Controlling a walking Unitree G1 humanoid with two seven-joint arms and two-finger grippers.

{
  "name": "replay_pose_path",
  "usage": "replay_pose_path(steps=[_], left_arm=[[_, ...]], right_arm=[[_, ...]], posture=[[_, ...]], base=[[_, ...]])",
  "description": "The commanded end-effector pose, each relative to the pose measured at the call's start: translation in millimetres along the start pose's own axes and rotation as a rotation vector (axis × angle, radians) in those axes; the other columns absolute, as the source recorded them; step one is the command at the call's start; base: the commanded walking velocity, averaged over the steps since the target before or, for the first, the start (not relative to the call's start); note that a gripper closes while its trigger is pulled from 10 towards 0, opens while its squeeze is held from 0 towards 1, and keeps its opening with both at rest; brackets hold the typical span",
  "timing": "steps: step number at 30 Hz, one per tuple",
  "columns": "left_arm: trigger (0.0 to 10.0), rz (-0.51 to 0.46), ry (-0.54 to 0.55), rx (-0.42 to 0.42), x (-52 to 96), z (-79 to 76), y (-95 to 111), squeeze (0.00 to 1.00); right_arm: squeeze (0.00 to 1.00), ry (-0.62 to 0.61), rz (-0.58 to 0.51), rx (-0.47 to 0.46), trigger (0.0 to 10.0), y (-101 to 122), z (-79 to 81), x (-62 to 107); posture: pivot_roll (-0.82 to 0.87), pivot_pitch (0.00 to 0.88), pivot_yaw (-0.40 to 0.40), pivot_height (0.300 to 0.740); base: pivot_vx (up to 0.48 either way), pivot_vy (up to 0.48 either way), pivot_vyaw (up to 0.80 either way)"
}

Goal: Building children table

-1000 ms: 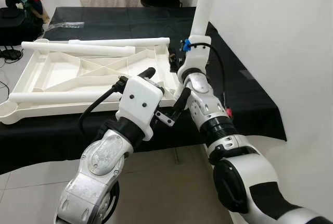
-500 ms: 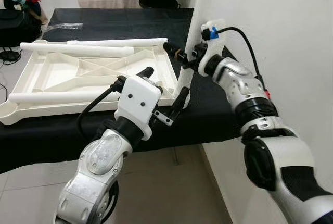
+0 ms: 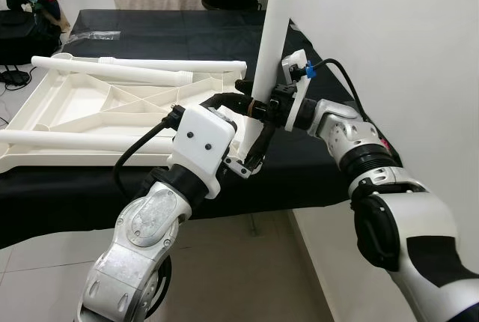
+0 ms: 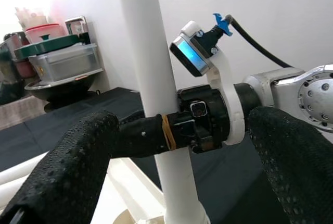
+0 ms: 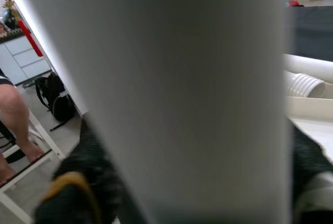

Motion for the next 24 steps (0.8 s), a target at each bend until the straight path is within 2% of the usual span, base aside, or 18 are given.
replay_pose_path(steps=[1,8,9,10,12,13,14,15,17,19,20,21,22,23,24], left_arm=[[10.0,0.010,-0.025,0.014,1.5,-5.6,-1.2,0.00],[10.0,0.010,-0.023,0.010,1.4,-5.3,-1.3,0.00],[10.0,0.011,-0.022,0.007,1.4,-5.0,-1.5,0.00],[10.0,0.011,-0.019,0.006,1.2,-4.5,-1.6,0.00],[10.0,0.011,-0.019,0.006,1.2,-4.5,-1.6,0.00],[10.0,0.010,-0.015,0.002,1.0,-3.9,-1.5,0.00],[10.0,0.010,-0.015,0.002,1.0,-3.9,-1.5,0.00],[10.0,0.010,-0.012,0.001,0.9,-3.2,-1.6,0.00],[10.0,0.010,-0.012,0.001,0.9,-3.2,-1.6,0.00],[10.0,0.011,-0.010,-0.003,0.9,-2.5,-2.0,0.00],[10.0,0.011,-0.010,-0.003,0.9,-2.5,-2.0,0.00],[10.0,0.011,-0.009,-0.003,0.5,-2.6,-2.0,0.00],[10.0,0.011,-0.009,-0.003,0.5,-2.6,-2.0,0.00],[10.0,0.010,-0.010,-0.003,0.1,-3.0,-1.8,0.00],[10.0,0.009,-0.011,-0.003,-0.3,-3.7,-1.6,0.00]], right_arm=[[0.00,-0.009,-0.022,-0.028,0.0,1.1,1.7,-6.8],[0.00,-0.030,-0.054,-0.033,0.0,3.3,-0.3,-6.5],[0.00,-0.071,-0.055,-0.017,0.0,3.9,-4.1,-5.4],[0.00,-0.185,-0.029,0.020,0.0,2.9,-13.3,-3.8],[0.00,-0.185,-0.029,0.020,0.0,2.9,-13.3,-3.8],[0.00,-0.325,0.005,0.066,0.0,1.7,-24.4,-0.4],[0.00,-0.325,0.005,0.066,0.0,1.7,-24.4,-0.4],[0.00,-0.460,0.039,0.105,0.0,-0.1,-34.5,4.4],[0.00,-0.460,0.039,0.105,0.0,-0.1,-34.5,4.4],[0.00,-0.821,0.102,0.175,0.0,-3.2,-57.9,24.4],[0.00,-0.821,0.102,0.175,0.0,-3.2,-57.9,24.4],[0.00,-0.970,0.113,0.175,0.0,-5.1,-64.7,33.6],[0.00,-0.970,0.113,0.175,0.0,-5.1,-64.7,33.6],[0.00,-1.119,0.110,0.168,0.0,-5.9,-69.9,43.7],[0.00,-1.213,0.089,0.119,0.0,-8.9,-70.4,46.8]], posture=[[0.09,0.138,-0.101,0.740],[0.09,0.138,-0.102,0.740],[0.09,0.138,-0.102,0.740],[0.09,0.138,-0.105,0.740],[0.09,0.138,-0.105,0.740],[0.09,0.138,-0.105,0.740],[0.09,0.138,-0.105,0.740],[0.09,0.138,-0.102,0.740],[0.09,0.138,-0.102,0.740],[0.08,0.132,-0.097,0.740],[0.08,0.132,-0.097,0.740],[0.08,0.129,-0.097,0.740],[0.08,0.129,-0.097,0.740],[0.08,0.128,-0.098,0.740],[0.08,0.125,-0.096,0.740]], base=[[0.000,0.000,0.00],[0.000,0.000,0.00],[0.000,0.000,0.00],[0.000,0.000,0.00],[0.000,0.000,0.00],[0.000,0.000,0.00],[0.000,0.000,0.00],[0.000,0.000,0.00],[0.000,0.000,0.00],[0.000,0.000,0.00],[0.000,0.000,0.00],[0.000,0.000,0.00],[0.000,0.000,0.00],[0.000,0.000,0.00],[0.000,0.000,0.00]])
Point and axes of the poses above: a point about 5 cm out from each wrist's last joint towards the gripper, its own x axis pointing back from the gripper into the wrist, its own y axis along the axis of the wrist's last joint, z = x × y, the point moved 3 cm from there along -x, pointing out of the wrist towards the gripper, and after that the axes turned 5 degrees about x, right-handed, at the moved point
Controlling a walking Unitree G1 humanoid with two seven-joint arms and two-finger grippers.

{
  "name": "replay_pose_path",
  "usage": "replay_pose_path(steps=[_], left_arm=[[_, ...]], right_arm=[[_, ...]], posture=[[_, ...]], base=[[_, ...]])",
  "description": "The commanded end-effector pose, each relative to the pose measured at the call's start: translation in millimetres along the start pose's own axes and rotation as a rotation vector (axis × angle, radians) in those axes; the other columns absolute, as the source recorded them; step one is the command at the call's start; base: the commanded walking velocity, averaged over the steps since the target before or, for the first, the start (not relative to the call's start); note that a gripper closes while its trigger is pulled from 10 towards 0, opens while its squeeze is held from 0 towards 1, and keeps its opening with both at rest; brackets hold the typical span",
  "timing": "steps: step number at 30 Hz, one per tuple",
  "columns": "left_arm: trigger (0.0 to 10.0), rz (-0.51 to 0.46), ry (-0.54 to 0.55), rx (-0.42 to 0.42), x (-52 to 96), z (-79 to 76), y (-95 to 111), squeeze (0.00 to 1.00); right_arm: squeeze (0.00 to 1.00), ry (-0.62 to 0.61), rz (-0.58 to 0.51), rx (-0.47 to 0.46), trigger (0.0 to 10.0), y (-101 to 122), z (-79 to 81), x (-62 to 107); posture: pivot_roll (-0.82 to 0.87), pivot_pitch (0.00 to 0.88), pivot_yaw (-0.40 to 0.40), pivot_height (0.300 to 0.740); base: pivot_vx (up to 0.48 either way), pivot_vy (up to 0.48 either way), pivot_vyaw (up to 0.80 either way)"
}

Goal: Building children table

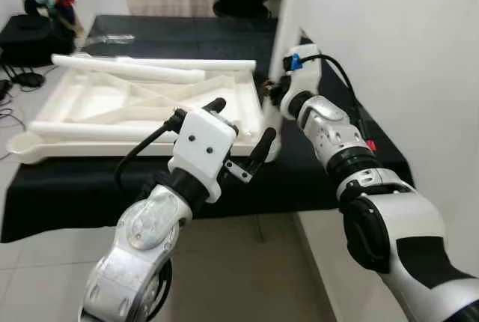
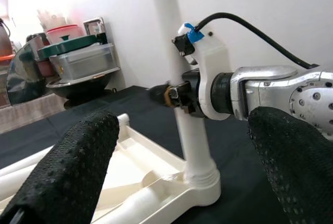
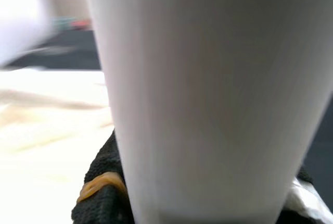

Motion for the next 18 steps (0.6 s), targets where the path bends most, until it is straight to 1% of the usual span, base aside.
replay_pose_path(steps=[1,2,3,5,6,7,8,9,10,11,12,13,14,15,16,17,18], left_arm=[[10.0,0.005,-0.009,0.005,0.0,-4.3,-0.9,0.00],[10.0,0.005,-0.009,0.005,0.0,-4.3,-0.9,0.00],[10.0,0.004,-0.010,0.006,0.4,-5.3,-0.9,0.00],[10.0,0.004,-0.010,0.006,0.4,-5.3,-0.9,0.00],[10.0,0.005,-0.011,0.007,0.8,-6.0,-1.0,0.00],[10.0,0.006,-0.009,0.007,1.2,-6.2,-1.3,0.00],[10.0,0.007,-0.007,0.006,1.8,-5.9,-1.5,0.00],[10.0,0.007,-0.007,0.006,1.8,-5.9,-1.5,0.00],[10.0,0.008,-0.005,0.004,2.3,-5.0,-1.7,0.00],[10.0,0.008,-0.005,0.004,2.3,-5.0,-1.7,0.00],[10.0,0.009,-0.002,0.002,2.6,-4.4,-1.9,0.00],[10.0,0.009,-0.002,0.002,2.6,-4.4,-1.9,0.00],[10.0,0.011,-0.001,0.001,3.0,-3.8,-2.2,0.00],[10.0,0.012,0.000,0.000,3.4,-3.3,-2.8,0.00],[10.0,0.012,0.000,0.000,3.4,-3.3,-2.8,0.00],[10.0,0.015,-0.001,-0.003,3.7,-3.2,-3.9,0.00],[10.0,0.015,0.000,-0.002,3.6,-3.3,-4.0,0.00]], right_arm=[[0.00,-0.239,0.086,-0.027,0.0,-21.3,-20.4,6.3],[0.00,-0.239,0.086,-0.027,0.0,-21.3,-20.4,6.3],[0.00,-0.292,0.076,-0.060,0.0,-21.6,-13.7,8.0],[0.00,-0.292,0.076,-0.060,0.0,-21.6,-13.7,8.0],[0.00,-0.309,0.065,-0.095,0.0,-21.6,-1.9,9.2],[0.00,-0.313,0.053,-0.115,0.0,-20.0,15.0,10.5],[0.00,-0.280,0.052,-0.128,0.0,-18.6,32.1,10.9],[0.00,-0.280,0.052,-0.128,0.0,-18.6,32.1,10.9],[0.00,-0.223,0.041,-0.118,10.0,-15.0,47.5,10.6],[0.00,-0.223,0.041,-0.118,10.0,-15.0,47.5,10.6],[0.00,-0.191,0.023,-0.104,10.0,-10.9,57.2,10.8],[0.00,-0.191,0.023,-0.104,10.0,-10.9,57.2,10.8],[1.00,-0.159,-0.009,-0.090,10.0,-5.6,63.0,10.8],[1.00,-0.137,-0.047,-0.071,10.0,0.7,65.5,11.1],[1.00,-0.137,-0.047,-0.071,10.0,0.7,65.5,11.1],[1.00,-0.114,-0.107,-0.056,10.0,10.7,63.0,10.7],[1.00,-0.118,-0.114,-0.053,10.0,12.9,59.8,10.5]], posture=[[0.08,0.121,-0.101,0.740],[0.08,0.121,-0.101,0.740],[0.08,0.120,-0.100,0.740],[0.08,0.120,-0.100,0.740],[0.08,0.117,-0.105,0.740],[0.09,0.116,-0.111,0.740],[0.09,0.115,-0.112,0.740],[0.09,0.115,-0.112,0.740],[0.09,0.113,-0.111,0.740],[0.09,0.113,-0.111,0.740],[0.09,0.112,-0.113,0.740],[0.09,0.112,-0.113,0.740],[0.09,0.110,-0.115,0.740],[0.09,0.108,-0.113,0.740],[0.09,0.108,-0.113,0.740],[0.09,0.106,-0.113,0.740],[0.09,0.106,-0.113,0.740]], base=[[0.000,0.000,0.00],[0.000,0.000,0.00],[0.000,0.000,0.00],[0.000,0.000,0.00],[0.000,0.000,0.00],[0.000,0.000,0.00],[0.000,0.000,0.00],[0.000,0.000,0.00],[0.000,0.000,0.00],[0.000,0.000,0.00],[0.000,0.000,0.00],[0.000,0.000,0.00],[0.000,0.000,0.00],[0.000,0.000,0.00],[0.000,0.000,0.00],[0.000,0.000,0.00],[0.000,0.000,0.00]])
Point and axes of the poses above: a point about 5 cm out from each wrist's last joint towards the gripper, its own x axis pointing back from the gripper into the wrist, its own y axis along the axis of the wrist's last joint, z = x × y, the point moved 3 cm from there along -x, pointing out of the wrist towards the gripper, and after that the axes turned 5 degrees about x, right-handed, at the moved point
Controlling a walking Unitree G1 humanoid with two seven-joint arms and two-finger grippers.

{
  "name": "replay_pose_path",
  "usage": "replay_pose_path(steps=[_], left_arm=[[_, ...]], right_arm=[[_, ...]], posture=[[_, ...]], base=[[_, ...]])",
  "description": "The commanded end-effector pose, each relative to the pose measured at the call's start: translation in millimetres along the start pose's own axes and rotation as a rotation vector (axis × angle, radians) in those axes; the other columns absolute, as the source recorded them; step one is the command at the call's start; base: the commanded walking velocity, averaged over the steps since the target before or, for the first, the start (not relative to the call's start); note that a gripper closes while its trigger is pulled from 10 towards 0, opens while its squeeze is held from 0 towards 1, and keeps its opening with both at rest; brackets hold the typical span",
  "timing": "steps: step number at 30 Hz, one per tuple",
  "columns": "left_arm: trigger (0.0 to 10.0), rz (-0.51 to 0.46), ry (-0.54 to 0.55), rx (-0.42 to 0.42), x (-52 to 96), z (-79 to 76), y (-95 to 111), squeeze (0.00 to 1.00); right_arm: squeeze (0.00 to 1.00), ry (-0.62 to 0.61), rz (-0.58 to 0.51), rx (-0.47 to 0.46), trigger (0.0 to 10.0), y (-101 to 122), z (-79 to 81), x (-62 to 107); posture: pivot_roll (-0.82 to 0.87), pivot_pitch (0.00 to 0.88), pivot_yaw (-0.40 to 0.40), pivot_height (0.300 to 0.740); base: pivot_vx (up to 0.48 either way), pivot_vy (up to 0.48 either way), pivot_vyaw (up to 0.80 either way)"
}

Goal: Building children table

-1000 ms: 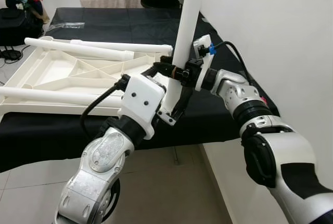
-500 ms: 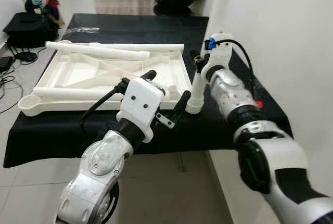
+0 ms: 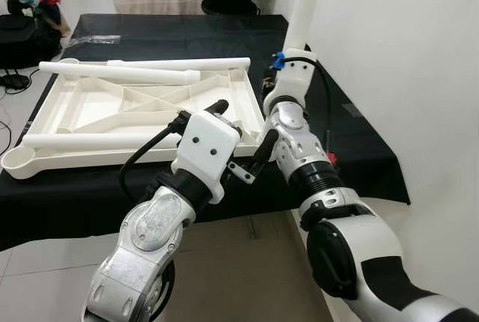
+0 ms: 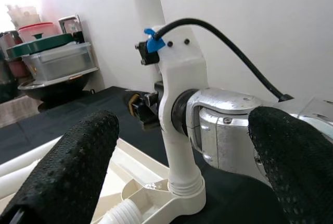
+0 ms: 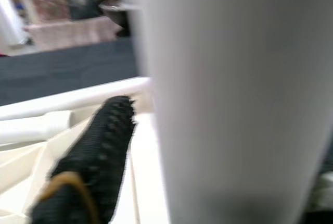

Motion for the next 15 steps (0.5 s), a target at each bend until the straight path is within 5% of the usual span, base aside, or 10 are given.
replay_pose_path(steps=[1,3,6,7,10,12,13,15], left_arm=[[10.0,0.001,-0.001,-0.005,2.1,-0.7,-0.6,0.00],[10.0,0.000,-0.001,-0.005,1.4,-0.9,-0.1,0.00],[10.0,-0.001,0.003,-0.010,1.8,0.5,0.1,0.00],[10.0,0.000,0.004,-0.013,2.1,1.2,0.0,0.00],[10.0,0.001,0.005,-0.014,2.1,1.7,-0.2,0.00],[10.0,0.000,0.004,-0.013,1.7,1.9,-0.3,0.00],[10.0,0.000,0.004,-0.013,1.7,1.9,-0.3,0.00],[10.0,-0.006,-0.003,-0.005,-0.6,-0.9,0.4,0.00]], right_arm=[[1.00,0.038,-0.056,0.010,10.0,11.1,0.3,-0.8],[1.00,0.194,-0.002,0.095,10.0,8.9,3.0,-5.7],[1.00,0.342,0.082,0.066,10.0,2.0,-2.0,-7.7],[0.00,0.438,0.101,0.034,10.0,1.4,-5.8,-6.9],[0.00,0.534,0.111,0.008,10.0,1.6,-6.9,-4.4],[0.00,0.800,0.095,-0.011,10.0,3.1,-13.0,8.0],[0.00,0.800,0.095,-0.011,10.0,3.1,-13.0,8.0],[0.00,1.032,0.063,-0.009,10.0,2.3,-20.0,23.5]], posture=[[0.09,0.107,-0.115,0.740],[0.09,0.108,-0.119,0.740],[0.09,0.109,-0.118,0.740],[0.09,0.109,-0.117,0.740],[0.09,0.112,-0.116,0.740],[0.08,0.112,-0.117,0.740],[0.08,0.112,-0.117,0.740],[0.08,0.112,-0.112,0.740]], base=[[0.000,0.000,0.00],[0.000,0.000,0.00],[0.000,0.000,0.00],[0.000,0.000,0.00],[0.000,0.000,0.00],[0.000,0.000,0.00],[0.000,0.000,0.00],[0.000,0.000,0.00]])
Point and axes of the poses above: a point about 5 cm out from each wrist's last joint towards the gripper, its own x axis pointing back from the gripper into the wrist, its own y axis along the axis of the wrist's last joint, z = x × y, the point moved 3 cm from there along -x, pointing out of the wrist towards the gripper, and after that the axes turned 5 degrees about x, right-handed, at the moved point
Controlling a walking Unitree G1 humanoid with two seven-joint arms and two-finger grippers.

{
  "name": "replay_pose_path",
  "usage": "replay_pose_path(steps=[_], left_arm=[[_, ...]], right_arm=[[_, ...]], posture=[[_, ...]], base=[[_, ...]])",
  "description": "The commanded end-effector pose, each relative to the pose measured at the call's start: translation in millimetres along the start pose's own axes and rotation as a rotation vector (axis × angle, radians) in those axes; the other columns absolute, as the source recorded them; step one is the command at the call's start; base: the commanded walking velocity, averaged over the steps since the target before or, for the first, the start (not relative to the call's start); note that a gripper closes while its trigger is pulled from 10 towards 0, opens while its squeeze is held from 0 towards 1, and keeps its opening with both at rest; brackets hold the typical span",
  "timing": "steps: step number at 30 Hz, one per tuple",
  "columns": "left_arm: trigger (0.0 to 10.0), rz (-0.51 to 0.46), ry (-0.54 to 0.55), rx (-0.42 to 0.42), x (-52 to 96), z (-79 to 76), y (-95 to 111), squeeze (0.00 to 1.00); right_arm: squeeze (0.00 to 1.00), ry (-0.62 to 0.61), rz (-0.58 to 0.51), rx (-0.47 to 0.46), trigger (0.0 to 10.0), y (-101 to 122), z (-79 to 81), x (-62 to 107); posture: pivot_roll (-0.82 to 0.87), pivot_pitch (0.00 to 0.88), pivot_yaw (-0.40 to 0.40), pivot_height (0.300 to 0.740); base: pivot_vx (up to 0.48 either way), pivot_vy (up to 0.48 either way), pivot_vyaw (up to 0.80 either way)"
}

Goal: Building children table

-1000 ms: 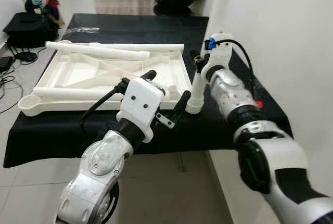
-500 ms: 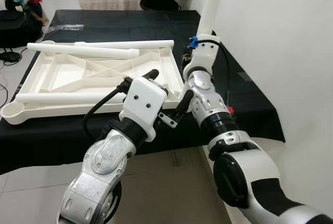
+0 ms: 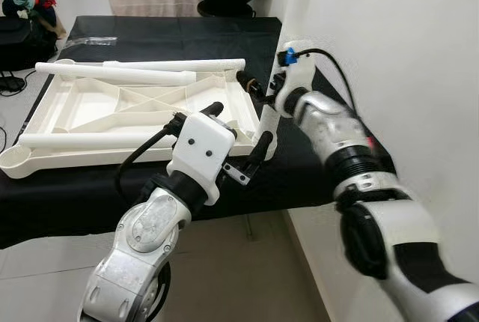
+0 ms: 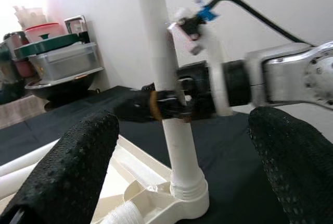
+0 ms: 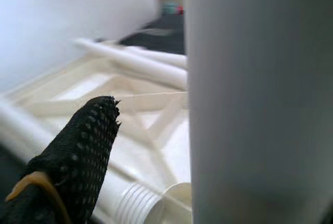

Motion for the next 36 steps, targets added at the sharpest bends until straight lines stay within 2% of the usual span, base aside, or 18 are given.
replay_pose_path(steps=[1,2,3,5,14,15,17,20,23,24,28,29,32,33,34,35,36], left_arm=[[10.0,-0.010,-0.016,0.003,-1.9,-5.3,1.3,0.00],[10.0,-0.010,-0.016,0.003,-1.9,-5.3,1.3,0.00],[10.0,-0.010,-0.018,0.004,-2.4,-6.1,1.3,0.00],[10.0,-0.011,-0.018,0.006,-2.7,-6.6,1.6,0.00],[10.0,-0.009,-0.020,0.011,-1.5,-7.5,1.7,0.00],[10.0,-0.007,-0.021,0.012,-1.3,-7.7,1.4,0.00],[10.0,-0.004,-0.021,0.015,-1.0,-8.0,1.1,0.00],[10.0,-0.002,-0.020,0.017,-0.7,-8.1,0.7,0.00],[10.0,0.016,-0.017,0.025,1.0,-9.7,-2.4,0.00],[10.0,0.016,-0.017,0.025,1.0,-9.7,-2.4,0.00],[10.0,0.098,0.005,0.030,7.6,-7.4,-20.0,0.00],[10.0,0.098,0.005,0.030,7.6,-7.4,-20.0,0.00],[10.0,0.155,0.019,0.013,12.5,-5.0,-33.6,0.00],[10.0,0.155,0.019,0.013,12.5,-5.0,-33.6,0.00],[10.0,0.171,0.023,0.004,13.9,-4.1,-37.7,0.00],[10.0,0.171,0.023,0.004,13.9,-4.1,-37.7,0.00],[10.0,0.181,0.026,0.002,15.0,-3.6,-40.1,0.00]], right_arm=[[0.00,0.251,-0.035,-0.007,10.0,-5.9,20.3,5.2],[0.00,0.251,-0.035,-0.007,10.0,-5.9,20.3,5.2],[0.00,0.303,-0.048,-0.015,10.0,-5.8,22.4,8.1],[0.00,0.355,-0.059,-0.073,10.0,-6.1,24.7,8.7],[0.00,0.352,-0.056,-0.129,10.0,-7.9,29.1,0.4],[0.00,0.382,-0.065,-0.155,0.2,-7.8,32.4,-0.2],[0.00,0.421,-0.066,-0.169,0.0,-9.8,38.1,-1.7],[0.00,0.412,-0.056,-0.160,0.0,-12.0,38.9,-3.1],[0.00,0.277,-0.038,-0.098,0.0,-14.7,30.0,-8.5],[0.00,0.277,-0.038,-0.098,0.0,-14.7,30.0,-8.5],[0.00,0.035,-0.021,-0.019,0.0,-12.7,7.7,-9.1],[0.00,0.035,-0.021,-0.019,0.0,-12.7,7.7,-9.1],[0.00,-0.092,-0.014,0.009,0.0,-9.9,-3.3,-8.7],[0.00,-0.092,-0.014,0.009,0.0,-9.9,-3.3,-8.7],[0.00,-0.167,-0.006,0.026,0.0,-9.0,-9.0,-8.6],[0.00,-0.167,-0.006,0.026,0.0,-9.0,-9.0,-8.6],[0.00,-0.263,0.008,0.026,0.0,-9.7,-16.3,-7.5]], posture=[[0.09,0.111,-0.111,0.740],[0.09,0.111,-0.111,0.740],[0.09,0.111,-0.111,0.740],[0.09,0.113,-0.113,0.740],[0.10,0.115,-0.114,0.740],[0.10,0.116,-0.114,0.740],[0.10,0.116,-0.115,0.740],[0.10,0.116,-0.115,0.740],[0.10,0.119,-0.114,0.740],[0.10,0.119,-0.114,0.740],[0.10,0.122,-0.111,0.740],[0.10,0.122,-0.111,0.740],[0.09,0.122,-0.113,0.740],[0.09,0.122,-0.113,0.740],[0.09,0.124,-0.110,0.740],[0.09,0.124,-0.110,0.740],[0.09,0.124,-0.110,0.740]], base=[[0.000,0.000,0.00],[0.000,0.000,0.00],[0.000,0.000,0.00],[0.000,0.000,0.00],[0.000,0.000,0.00],[0.000,0.000,0.00],[0.000,0.000,0.00],[0.000,0.000,0.00],[0.000,0.000,0.00],[0.000,0.000,0.00],[0.000,0.000,0.00],[0.000,0.000,0.00],[0.000,0.000,0.00],[0.000,0.000,0.00],[0.000,0.000,0.00],[0.000,0.000,0.00],[0.000,0.000,0.00]])
Point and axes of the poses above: a point about 5 cm out from each wrist's last joint towards the gripper, its own x axis pointing back from the gripper into the wrist, its own y axis along the axis of the wrist's last joint, z = x × y, the point moved 3 cm from there along -x, pointing out of the wrist towards the gripper, and after that the axes turned 5 degrees about x, right-handed, at the moved point
